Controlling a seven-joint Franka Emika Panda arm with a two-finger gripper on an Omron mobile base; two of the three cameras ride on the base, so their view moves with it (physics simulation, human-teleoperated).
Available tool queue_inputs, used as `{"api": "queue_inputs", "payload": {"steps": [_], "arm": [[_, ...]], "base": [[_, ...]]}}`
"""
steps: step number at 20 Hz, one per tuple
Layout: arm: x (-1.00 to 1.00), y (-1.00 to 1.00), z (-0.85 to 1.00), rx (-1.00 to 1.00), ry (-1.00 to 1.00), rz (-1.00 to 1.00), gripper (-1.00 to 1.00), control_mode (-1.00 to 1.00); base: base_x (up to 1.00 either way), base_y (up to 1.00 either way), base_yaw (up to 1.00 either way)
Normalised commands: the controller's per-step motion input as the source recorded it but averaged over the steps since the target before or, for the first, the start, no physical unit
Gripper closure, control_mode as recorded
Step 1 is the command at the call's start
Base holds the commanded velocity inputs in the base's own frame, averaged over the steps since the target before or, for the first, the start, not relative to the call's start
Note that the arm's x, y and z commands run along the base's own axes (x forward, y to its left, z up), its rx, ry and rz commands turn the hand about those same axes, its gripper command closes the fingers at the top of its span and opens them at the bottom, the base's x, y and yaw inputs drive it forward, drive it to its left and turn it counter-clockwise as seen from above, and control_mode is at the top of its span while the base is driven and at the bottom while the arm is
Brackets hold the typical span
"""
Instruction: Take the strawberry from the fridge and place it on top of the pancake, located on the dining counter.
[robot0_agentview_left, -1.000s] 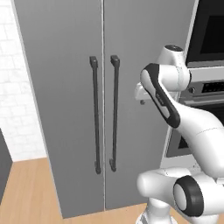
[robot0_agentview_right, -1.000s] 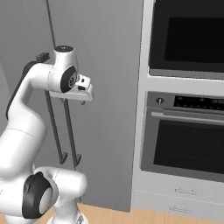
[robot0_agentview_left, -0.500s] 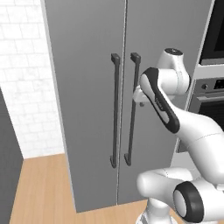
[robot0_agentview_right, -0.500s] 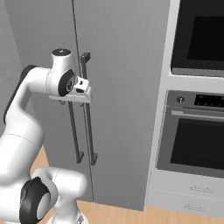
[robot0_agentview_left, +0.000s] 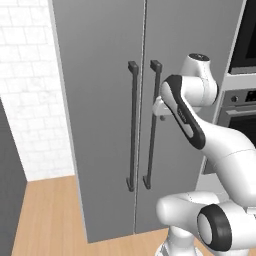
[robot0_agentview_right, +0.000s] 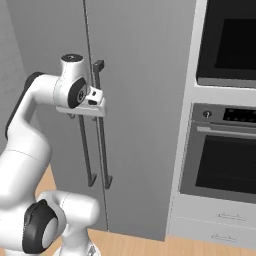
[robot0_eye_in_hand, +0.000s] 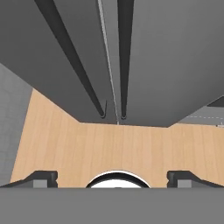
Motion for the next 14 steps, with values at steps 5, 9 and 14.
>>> {"api": "queue_inputs", "payload": {"steps": [5,9,14], "arm": [[0.00,0.00,0.00,0.00,0.00,0.00,-1.00,1.00],[0.00,0.00,0.00,0.00,0.00,0.00,-1.00,1.00],[0.00,0.00,0.00,0.00,0.00,0.00,-1.00,1.00]], "base": [[0.00,0.26,0.00],[0.00,0.25,0.00],[0.00,0.32,0.00]]}}
